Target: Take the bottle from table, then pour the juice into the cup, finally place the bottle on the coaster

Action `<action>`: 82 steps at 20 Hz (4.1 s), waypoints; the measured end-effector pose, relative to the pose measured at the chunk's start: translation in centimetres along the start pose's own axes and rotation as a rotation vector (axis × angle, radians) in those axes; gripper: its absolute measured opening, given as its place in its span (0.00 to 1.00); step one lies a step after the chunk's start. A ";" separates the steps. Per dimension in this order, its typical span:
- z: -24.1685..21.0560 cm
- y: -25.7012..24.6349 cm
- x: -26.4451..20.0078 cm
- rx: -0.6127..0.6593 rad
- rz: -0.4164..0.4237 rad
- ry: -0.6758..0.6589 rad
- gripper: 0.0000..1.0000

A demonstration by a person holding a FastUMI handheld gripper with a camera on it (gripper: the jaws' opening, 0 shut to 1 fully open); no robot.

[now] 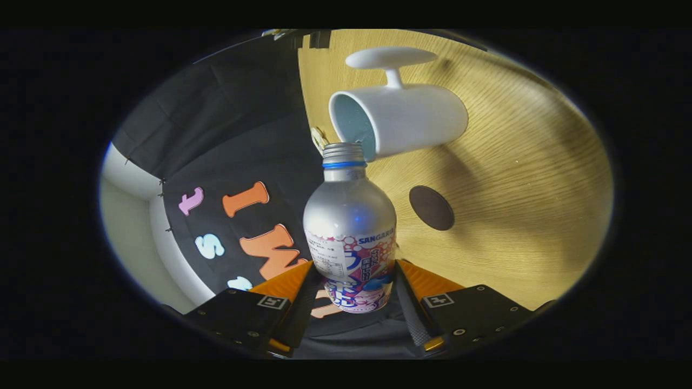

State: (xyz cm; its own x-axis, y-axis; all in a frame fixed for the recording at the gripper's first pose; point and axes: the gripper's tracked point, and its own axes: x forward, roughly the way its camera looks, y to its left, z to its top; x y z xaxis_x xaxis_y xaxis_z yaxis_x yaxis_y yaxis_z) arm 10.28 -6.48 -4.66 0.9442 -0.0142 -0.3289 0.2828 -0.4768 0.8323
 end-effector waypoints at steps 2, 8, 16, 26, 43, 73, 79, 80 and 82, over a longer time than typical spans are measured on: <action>0.1 0.1 0.0 0.005 0.003 -0.002 0.75; 0.4 0.1 0.0 0.017 0.002 -0.001 0.76; 0.6 0.3 0.1 0.036 0.002 -0.005 0.75; 0.5 0.5 0.3 0.066 0.001 -0.011 0.75; 0.8 2.4 0.4 0.181 0.028 -0.017 0.76; 1.8 5.0 0.4 0.387 0.080 -0.018 0.76; 2.2 5.2 0.3 0.426 0.085 -0.031 0.76; 2.2 5.3 0.4 0.425 0.084 -0.032 0.76; 2.1 5.5 0.5 0.426 0.090 -0.027 0.76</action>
State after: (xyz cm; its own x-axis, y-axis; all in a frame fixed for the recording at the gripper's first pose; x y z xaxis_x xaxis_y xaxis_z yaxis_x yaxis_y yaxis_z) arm 11.99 -10.97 -1.22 0.9556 -0.0922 -0.2800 0.0997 -0.7927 0.6014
